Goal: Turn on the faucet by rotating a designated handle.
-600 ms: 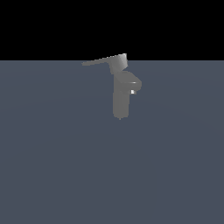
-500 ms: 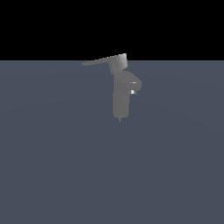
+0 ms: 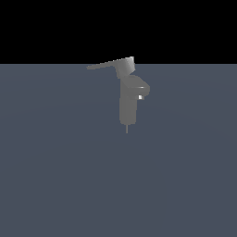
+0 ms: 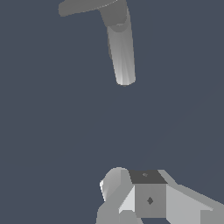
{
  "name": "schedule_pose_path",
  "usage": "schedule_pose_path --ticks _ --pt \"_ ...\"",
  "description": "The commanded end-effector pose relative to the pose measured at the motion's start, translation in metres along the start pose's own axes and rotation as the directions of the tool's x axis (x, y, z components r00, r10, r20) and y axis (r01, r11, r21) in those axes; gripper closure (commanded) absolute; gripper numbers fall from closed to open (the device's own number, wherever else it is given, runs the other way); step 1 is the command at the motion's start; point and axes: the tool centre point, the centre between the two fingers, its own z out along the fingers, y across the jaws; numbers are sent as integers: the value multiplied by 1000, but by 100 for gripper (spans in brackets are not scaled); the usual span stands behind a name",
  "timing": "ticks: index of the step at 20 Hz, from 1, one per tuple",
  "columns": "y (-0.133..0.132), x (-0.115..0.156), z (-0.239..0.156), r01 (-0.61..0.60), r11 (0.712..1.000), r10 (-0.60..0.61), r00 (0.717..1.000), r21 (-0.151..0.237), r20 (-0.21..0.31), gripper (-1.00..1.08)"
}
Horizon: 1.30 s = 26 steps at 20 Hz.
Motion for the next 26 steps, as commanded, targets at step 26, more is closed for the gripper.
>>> schedule_pose_path --ticks 26 --pt "-22 102 5 -355 932 346 932 70 109 108"
